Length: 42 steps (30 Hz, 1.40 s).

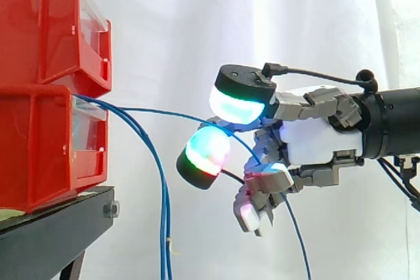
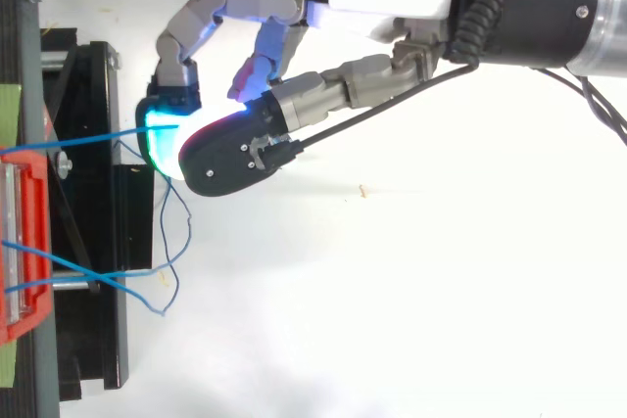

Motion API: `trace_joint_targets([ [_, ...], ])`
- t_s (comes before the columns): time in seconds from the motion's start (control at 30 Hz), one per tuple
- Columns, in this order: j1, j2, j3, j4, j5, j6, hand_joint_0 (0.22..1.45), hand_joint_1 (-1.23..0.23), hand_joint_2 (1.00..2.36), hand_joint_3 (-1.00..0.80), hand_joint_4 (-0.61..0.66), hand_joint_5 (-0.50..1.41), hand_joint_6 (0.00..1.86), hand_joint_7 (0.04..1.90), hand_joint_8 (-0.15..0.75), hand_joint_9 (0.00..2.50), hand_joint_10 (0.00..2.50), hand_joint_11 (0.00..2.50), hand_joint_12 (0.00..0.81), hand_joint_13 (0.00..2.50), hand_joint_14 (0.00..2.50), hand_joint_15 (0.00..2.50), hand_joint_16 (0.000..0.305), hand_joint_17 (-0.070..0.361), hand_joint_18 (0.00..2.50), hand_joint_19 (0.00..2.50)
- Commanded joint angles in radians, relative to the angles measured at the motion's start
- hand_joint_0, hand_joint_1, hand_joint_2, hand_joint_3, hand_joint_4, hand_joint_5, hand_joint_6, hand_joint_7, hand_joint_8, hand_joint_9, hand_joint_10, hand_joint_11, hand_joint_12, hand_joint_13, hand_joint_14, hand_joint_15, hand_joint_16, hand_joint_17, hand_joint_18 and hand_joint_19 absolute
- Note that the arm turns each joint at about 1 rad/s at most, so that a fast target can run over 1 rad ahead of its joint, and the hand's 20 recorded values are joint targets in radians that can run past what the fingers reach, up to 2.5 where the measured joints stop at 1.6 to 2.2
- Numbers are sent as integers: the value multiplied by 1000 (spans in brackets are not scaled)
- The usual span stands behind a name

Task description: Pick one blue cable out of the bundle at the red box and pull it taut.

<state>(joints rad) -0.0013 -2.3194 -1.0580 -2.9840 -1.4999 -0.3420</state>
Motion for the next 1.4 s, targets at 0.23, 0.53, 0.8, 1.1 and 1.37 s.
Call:
trace_joint_targets([
  [0.23, -6, 6, 29, -46, -3, -5, 602, -700, 1003, -464, 62, -124, 910, 817, 368, 1270, 8, 1171, 376, 1041, 18, 596, 50, 113, 898, 614],
  [0.53, -6, 22, 29, -62, 0, -12, 541, -579, 1000, -500, 55, -112, 903, 818, 379, 1305, 7, 1163, 388, 1065, 17, 603, 53, 118, 920, 625],
  [0.8, -6, 26, 29, -66, 0, -15, 592, -516, 1009, -396, 41, -107, 885, 859, 373, 1330, 9, 1169, 394, 1065, 19, 599, 52, 117, 899, 640],
  [1.1, -6, 26, 29, -70, 1, -17, 618, -748, 1016, -281, 84, -107, 922, 886, 372, 1299, 5, 1268, 389, 1040, 18, 591, 50, 113, 926, 623],
  [1.37, -6, 26, 29, -70, 1, -17, 564, -678, 1003, -463, 86, -109, 923, 836, 378, 1298, 5, 1232, 389, 1035, 20, 600, 51, 115, 923, 630],
])
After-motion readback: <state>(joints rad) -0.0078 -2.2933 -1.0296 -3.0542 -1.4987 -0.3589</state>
